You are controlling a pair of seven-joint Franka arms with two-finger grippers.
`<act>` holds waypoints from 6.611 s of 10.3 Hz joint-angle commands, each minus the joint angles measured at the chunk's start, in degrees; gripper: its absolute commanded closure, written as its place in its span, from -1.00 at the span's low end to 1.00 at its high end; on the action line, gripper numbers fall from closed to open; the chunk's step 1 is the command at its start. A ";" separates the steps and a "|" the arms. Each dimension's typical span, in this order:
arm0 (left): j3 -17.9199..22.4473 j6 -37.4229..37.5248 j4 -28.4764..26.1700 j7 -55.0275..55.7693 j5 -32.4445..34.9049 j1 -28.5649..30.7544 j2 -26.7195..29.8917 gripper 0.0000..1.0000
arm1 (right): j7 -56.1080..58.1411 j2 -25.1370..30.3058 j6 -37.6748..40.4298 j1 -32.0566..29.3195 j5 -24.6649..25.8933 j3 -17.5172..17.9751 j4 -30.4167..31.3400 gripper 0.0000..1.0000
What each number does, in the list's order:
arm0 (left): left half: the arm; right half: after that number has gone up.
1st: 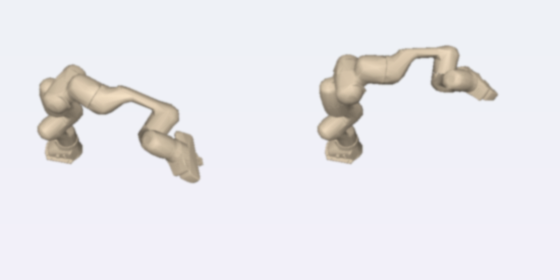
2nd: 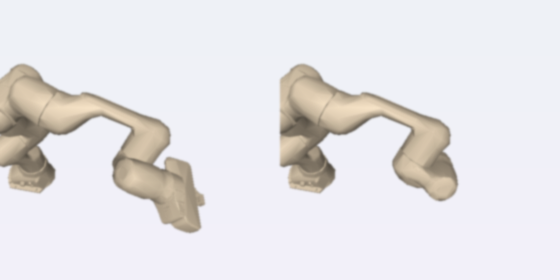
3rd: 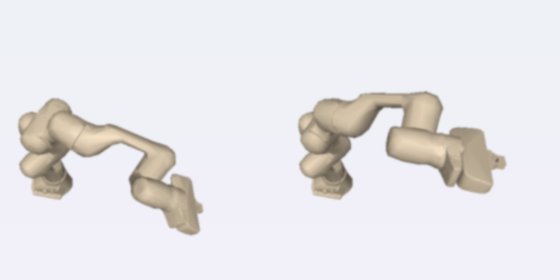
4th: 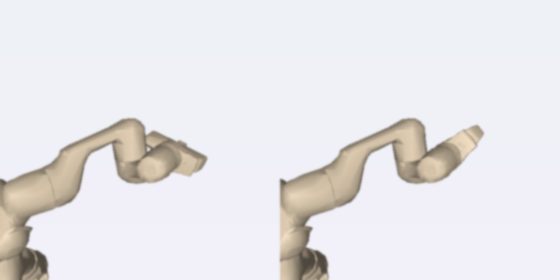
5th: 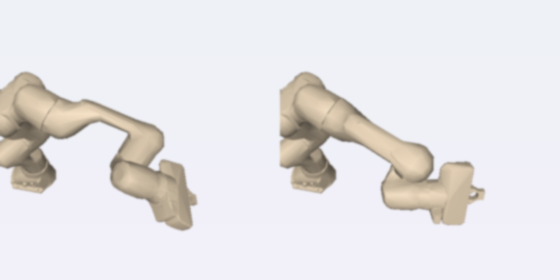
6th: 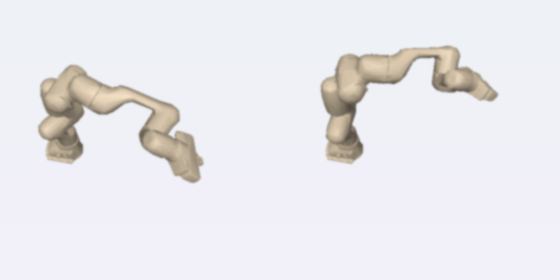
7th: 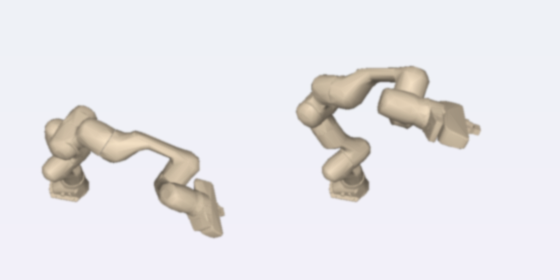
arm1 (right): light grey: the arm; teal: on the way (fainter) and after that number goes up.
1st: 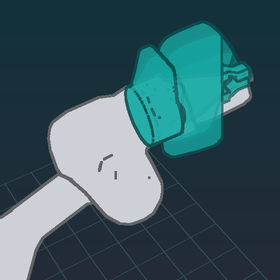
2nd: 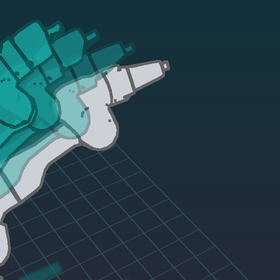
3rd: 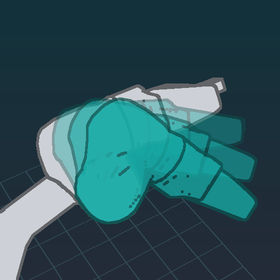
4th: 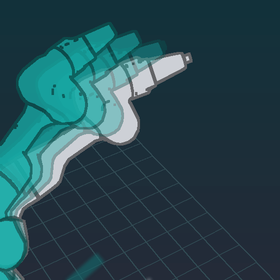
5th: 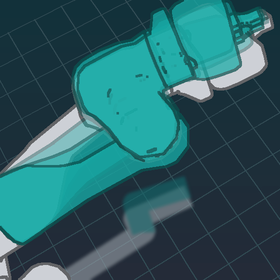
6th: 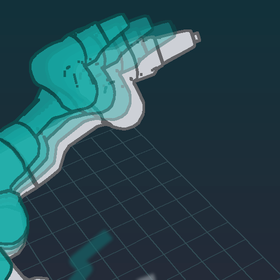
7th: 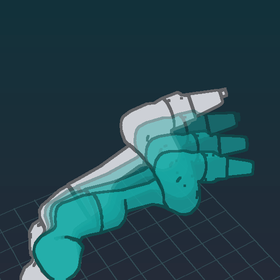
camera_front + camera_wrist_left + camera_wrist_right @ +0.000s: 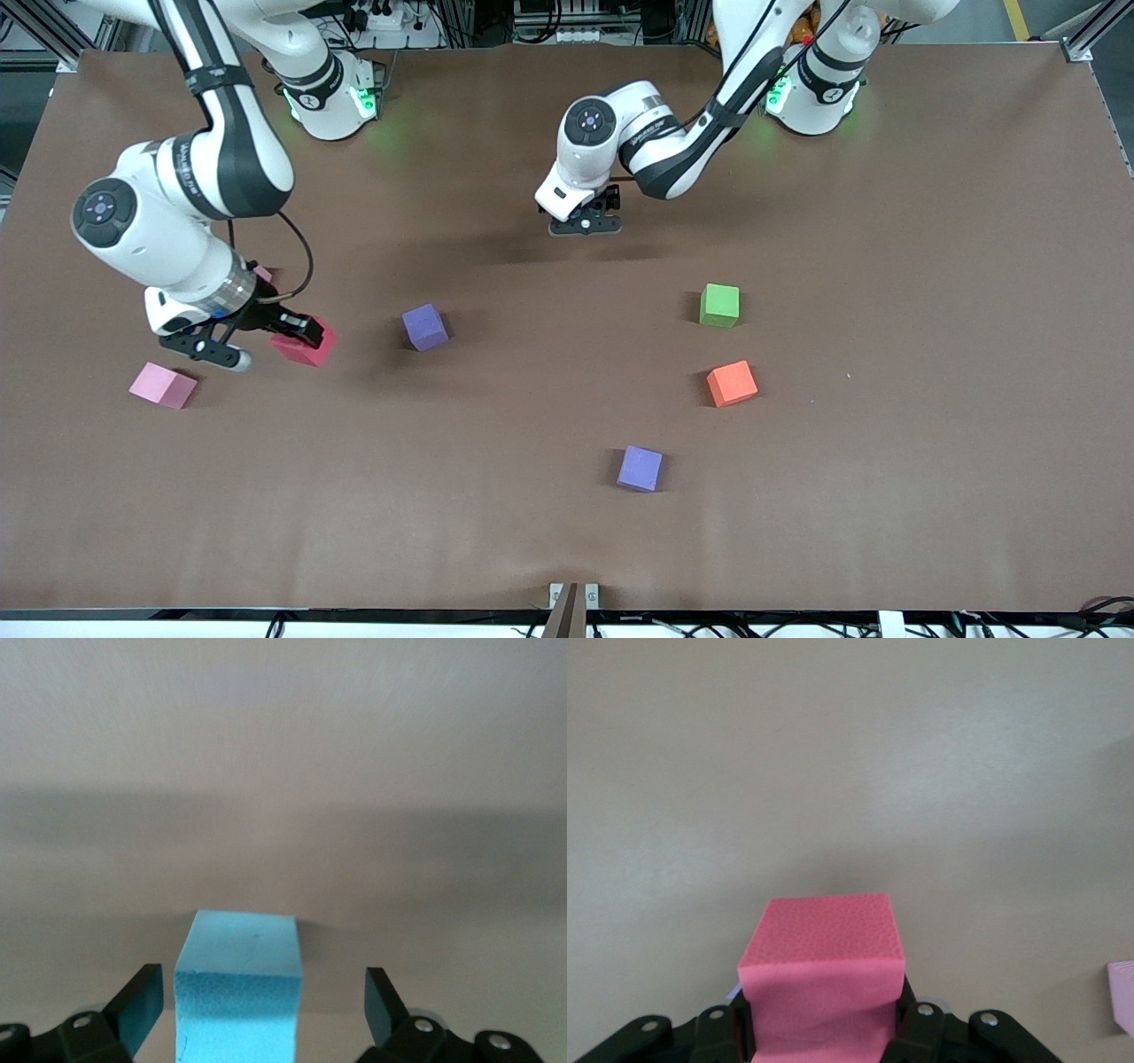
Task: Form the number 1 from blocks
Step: 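Place the cyan cube mid-table with the left gripper while the right carries pink, then grasp the green cube with the left gripper while the right lowers pink, then lift the green cube with the left gripper while the right releases pink, then grasp the purple cube with the right gripper while the left carries green, then lift the purple cube with the right gripper while the left places green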
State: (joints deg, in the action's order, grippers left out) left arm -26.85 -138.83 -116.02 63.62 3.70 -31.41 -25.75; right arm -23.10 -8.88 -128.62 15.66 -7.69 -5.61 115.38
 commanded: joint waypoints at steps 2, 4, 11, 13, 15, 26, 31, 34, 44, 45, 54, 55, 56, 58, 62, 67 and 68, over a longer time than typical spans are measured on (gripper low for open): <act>-0.13 7.51 -1.58 -1.73 1.05 8.44 11.58 -1.00 | -6.14 2.37 -0.66 6.38 -1.18 -0.46 3.01 0.13; -0.13 10.50 -1.32 -10.22 0.87 15.21 13.26 -1.00 | -12.28 0.10 -1.89 12.52 -2.41 -0.46 2.31 0.13; 0.48 9.91 -4.48 -41.65 1.31 32.02 9.23 -1.00 | -26.18 -12.64 -12.78 34.50 -3.20 -0.46 -2.87 0.13; 0.48 7.10 -4.65 -41.48 1.31 32.12 6.34 -1.00 | -31.28 -16.41 -12.97 39.16 -3.21 -0.46 -6.20 0.13; 1.09 4.11 -6.14 -40.77 1.31 31.85 4.66 -1.00 | -32.88 -18.54 -12.88 41.90 -3.12 -0.54 -7.45 0.13; 1.19 -0.38 -7.91 -39.19 1.31 30.89 1.31 1.00 | -33.06 -21.53 -12.27 47.71 -4.88 -0.46 -6.57 0.13; 0.93 -0.38 -7.73 -36.47 1.31 29.74 1.92 1.00 | -33.06 -22.41 -12.18 48.32 -4.88 -0.46 -6.57 -0.38; 0.75 0.67 -7.64 -36.47 1.23 29.74 5.95 1.00 | -33.06 -19.62 -11.66 47.45 -4.88 -0.46 -5.87 -1.00; -0.04 4.10 2.62 -21.55 -4.67 16.93 3.88 1.00 | -43.66 -3.95 -5.75 16.80 -4.70 0.87 1.78 -1.00; 0.22 4.10 5.16 -19.18 -4.58 14.91 1.60 1.00 | -48.30 -4.65 -7.68 16.16 -4.70 0.25 1.78 -1.00; 4.62 4.10 10.90 -12.47 -3.96 3.82 -6.77 1.00 | -52.22 -12.74 -12.10 15.80 -4.26 -3.71 3.10 -1.00; 4.62 4.10 10.81 -12.39 -3.96 3.03 -6.95 1.00 | -52.22 -13.27 -12.09 16.33 -4.26 -3.71 3.27 -1.00; 4.62 4.01 10.81 -12.38 -3.96 2.68 -7.47 1.00 | -52.13 -13.36 -11.83 16.33 -4.26 -3.71 3.45 -1.00; 4.62 4.10 10.46 -12.38 -3.79 1.97 -7.74 1.00 | -52.22 -14.41 -11.21 17.30 -4.35 -3.62 3.36 -1.00; 4.79 4.01 10.46 -10.98 -2.04 1.27 -8.97 1.00 | -52.13 -16.17 -11.21 17.39 -4.35 -3.62 3.45 -1.00; 4.88 4.01 10.64 -9.84 -1.24 0.83 -9.67 1.00 | -50.11 -17.49 -11.74 18.09 -4.44 -3.62 4.15 -0.47; 4.88 4.01 10.81 -9.84 -1.24 0.83 -9.67 1.00 | -50.11 -17.40 -11.65 18.00 -4.44 -3.62 4.15 -0.18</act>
State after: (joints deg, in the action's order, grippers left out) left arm -22.63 -135.55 -106.35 51.84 0.90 -29.66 -35.05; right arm -74.49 -26.72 -139.90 33.67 -11.45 -8.98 118.97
